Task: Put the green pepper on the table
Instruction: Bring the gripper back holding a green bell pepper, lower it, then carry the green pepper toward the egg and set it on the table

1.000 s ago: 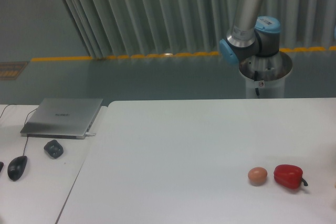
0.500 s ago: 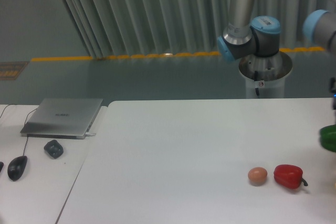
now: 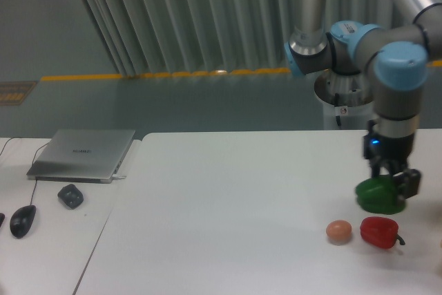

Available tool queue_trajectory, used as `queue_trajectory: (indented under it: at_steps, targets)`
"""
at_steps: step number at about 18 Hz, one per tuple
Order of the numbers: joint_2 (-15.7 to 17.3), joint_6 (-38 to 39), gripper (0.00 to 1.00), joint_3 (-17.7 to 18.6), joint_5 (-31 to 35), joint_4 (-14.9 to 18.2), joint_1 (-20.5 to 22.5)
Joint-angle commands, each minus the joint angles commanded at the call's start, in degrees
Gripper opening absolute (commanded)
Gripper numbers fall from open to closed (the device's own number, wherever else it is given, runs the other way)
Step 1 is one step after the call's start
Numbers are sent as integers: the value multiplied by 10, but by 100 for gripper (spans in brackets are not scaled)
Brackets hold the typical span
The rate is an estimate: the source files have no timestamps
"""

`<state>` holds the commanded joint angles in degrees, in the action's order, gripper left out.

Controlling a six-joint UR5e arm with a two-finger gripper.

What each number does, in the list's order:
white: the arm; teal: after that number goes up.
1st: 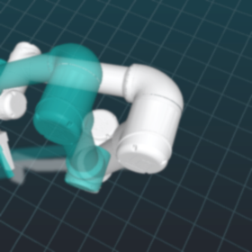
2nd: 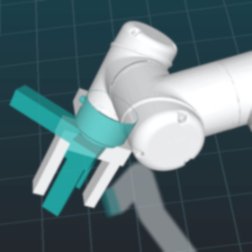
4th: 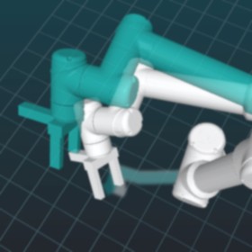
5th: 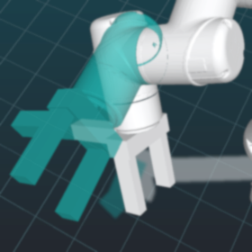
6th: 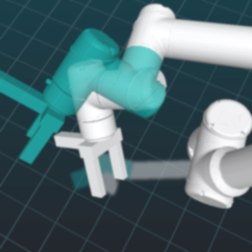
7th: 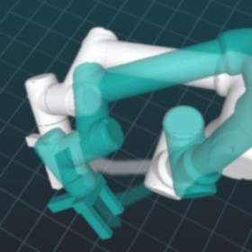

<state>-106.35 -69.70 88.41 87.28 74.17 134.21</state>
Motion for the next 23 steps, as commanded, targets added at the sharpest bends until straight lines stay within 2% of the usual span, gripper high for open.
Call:
queue_trajectory:
  at_steps: [2,6,11,16,19,23]
  targets:
    - [0,3,76,2,0,33,-17]
    - [-3,1,76,3,3,62,-41]
    - [-18,4,76,8,63,59,-89]
    - [-23,20,77,32,73,51,-95]
    - [-25,19,78,30,73,49,-96]
    - [-33,19,81,31,91,24,-96]
